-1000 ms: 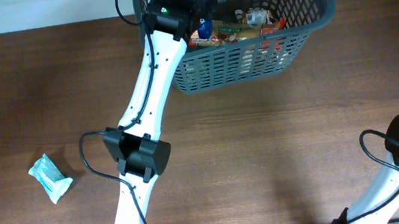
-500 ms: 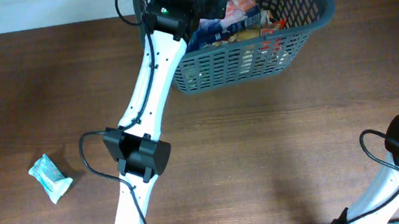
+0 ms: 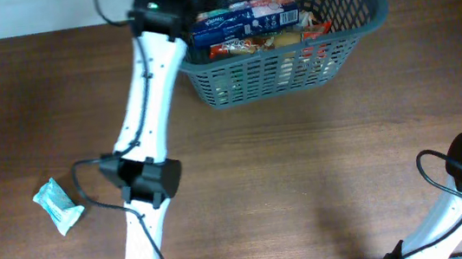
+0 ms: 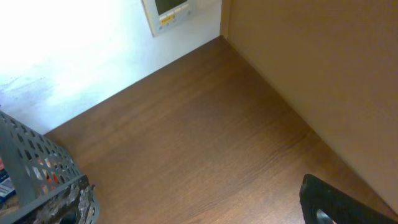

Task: Pack container
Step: 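Carry the tissue box over the basket and release it inside, then move the left gripper down-left to the mint-green wipes pouch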

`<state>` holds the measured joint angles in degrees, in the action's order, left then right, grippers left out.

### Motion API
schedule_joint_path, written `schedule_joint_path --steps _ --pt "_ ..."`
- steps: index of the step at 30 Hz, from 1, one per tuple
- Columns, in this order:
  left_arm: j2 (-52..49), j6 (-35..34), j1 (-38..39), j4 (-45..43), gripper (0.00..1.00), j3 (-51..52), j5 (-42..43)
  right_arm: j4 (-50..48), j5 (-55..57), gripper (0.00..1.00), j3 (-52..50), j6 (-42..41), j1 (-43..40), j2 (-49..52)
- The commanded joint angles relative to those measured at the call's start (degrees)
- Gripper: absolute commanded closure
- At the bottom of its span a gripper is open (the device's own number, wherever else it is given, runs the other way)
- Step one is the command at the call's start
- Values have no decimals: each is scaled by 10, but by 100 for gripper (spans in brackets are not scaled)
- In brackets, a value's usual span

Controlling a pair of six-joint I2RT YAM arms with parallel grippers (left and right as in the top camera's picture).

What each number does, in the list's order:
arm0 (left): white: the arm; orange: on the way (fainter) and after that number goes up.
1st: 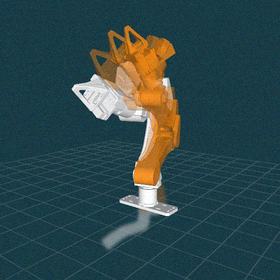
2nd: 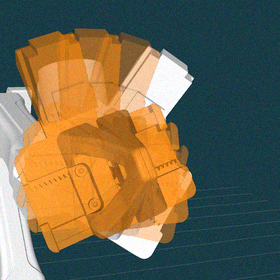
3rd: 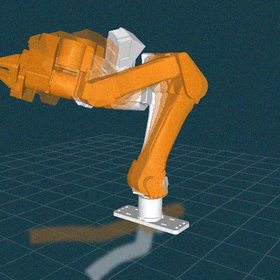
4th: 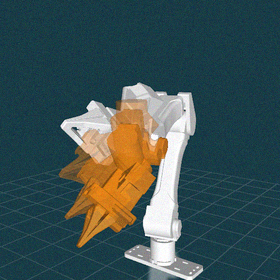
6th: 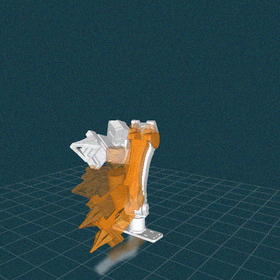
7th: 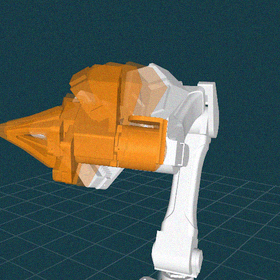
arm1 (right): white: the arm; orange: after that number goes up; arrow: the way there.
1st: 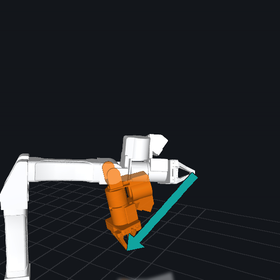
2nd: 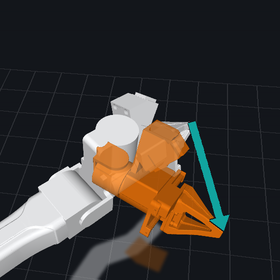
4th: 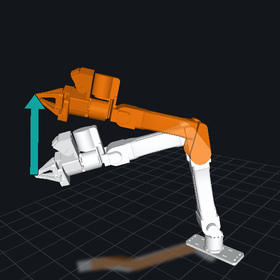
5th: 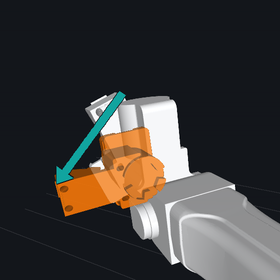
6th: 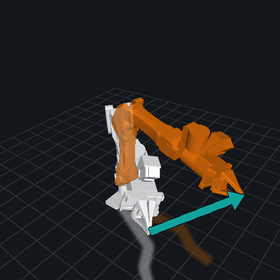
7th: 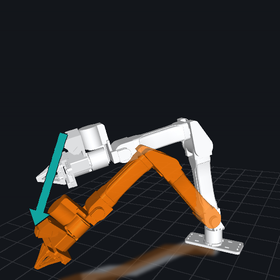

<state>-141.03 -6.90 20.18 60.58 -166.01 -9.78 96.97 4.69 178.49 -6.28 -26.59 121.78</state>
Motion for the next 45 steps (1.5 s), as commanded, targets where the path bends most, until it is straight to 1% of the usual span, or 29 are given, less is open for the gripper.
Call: schedule_joint_path --steps 1,7,11,12,13,14,15,16,19,24,28,31,34,37,41,42,45 --pt "98 1 -25 30 0 -30 2 3 3 1 -2 -7 0 4" --pt "166 1 -38 158 0 -30 4 3 3 1 -2 -7 -1 4" --pt "180 0 -39 216 0 -30 2 3 3 1 -2 -7 0 4" --pt "181 -23 -39 230 0 -30 -13 3 3 1 -2 -7 0 4" --pt "181 -71 -40 247 0 -30 -42 3 3 1 -2 -7 0 4" --pt "181 -150 -44 275 0 -30 -89 3 3 1 -2 -7 0 4" --pt "181 -214 -49 304 0 -30 -122 3 3 1 -2 -7 0 4" --pt "181 -327 -64 362 1 -30 -158 3 3 1 -2 -7 0 4" --pt "182 -352 -98 361 1 -28 -102 3 3 1 -2 -7 0 4" --pt "191 -403 -167 361 1 -28 -56 3 3 1 -2 -7 0 4" --pt "192 -432 -224 361 1 -25 -43 3 3 1 -2 -7 -1 4" --pt "192 -459 -258 361 1 -2 -43 3 3 1 -2 -7 0 4" --pt "192 -494 -282 361 1 51 -39 3 3 1 -2 -7 0 4" --pt "192 -522 -295 361 1 130 -35 3 3 1 -2 -7 0 4" --pt "195 -529 -303 361 1 241 -36 3 3 1 -2 -7 0 4" --pt "204 -529 -305 361 1 289 -37 3 3 1 -2 -7 0 4" --pt "239 -529 -305 361 1 364 -58 3 3 1 -2 -7 0 4"
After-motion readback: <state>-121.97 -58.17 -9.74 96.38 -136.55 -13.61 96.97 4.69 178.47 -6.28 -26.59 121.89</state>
